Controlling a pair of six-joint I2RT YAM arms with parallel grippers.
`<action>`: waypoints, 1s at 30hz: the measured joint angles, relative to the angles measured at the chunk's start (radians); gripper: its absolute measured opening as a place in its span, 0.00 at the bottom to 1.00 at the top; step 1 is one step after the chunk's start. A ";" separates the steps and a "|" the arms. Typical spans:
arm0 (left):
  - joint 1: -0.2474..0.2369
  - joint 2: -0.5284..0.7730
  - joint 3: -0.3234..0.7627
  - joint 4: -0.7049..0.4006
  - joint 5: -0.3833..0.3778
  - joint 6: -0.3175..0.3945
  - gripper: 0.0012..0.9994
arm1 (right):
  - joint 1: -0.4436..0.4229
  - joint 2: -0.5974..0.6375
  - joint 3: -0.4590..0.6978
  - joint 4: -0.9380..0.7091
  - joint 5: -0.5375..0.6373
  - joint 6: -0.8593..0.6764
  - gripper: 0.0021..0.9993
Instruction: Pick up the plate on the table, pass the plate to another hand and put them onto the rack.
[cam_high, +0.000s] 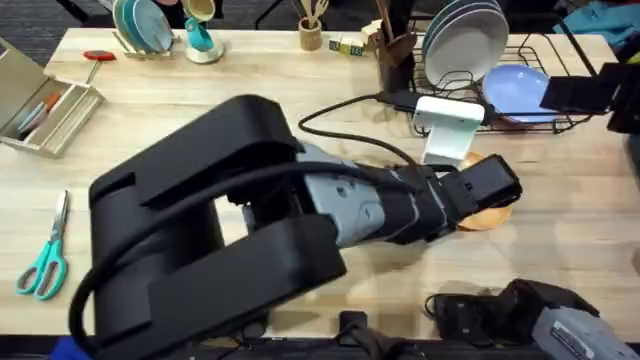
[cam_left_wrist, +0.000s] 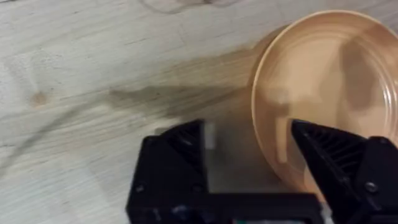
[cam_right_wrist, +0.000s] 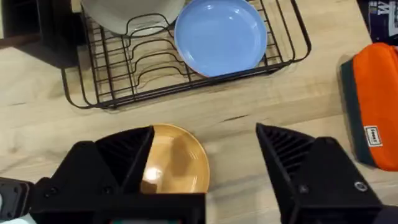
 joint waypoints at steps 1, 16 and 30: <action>0.000 0.000 0.000 0.000 0.000 0.001 0.85 | 0.000 0.000 0.000 0.000 0.000 0.000 1.00; 0.000 0.000 0.000 0.001 0.002 0.000 0.20 | 0.000 0.000 0.000 0.015 0.000 0.000 0.99; 0.000 -0.020 0.018 0.019 -0.023 0.033 0.04 | 0.020 0.000 0.000 0.019 0.000 0.000 1.00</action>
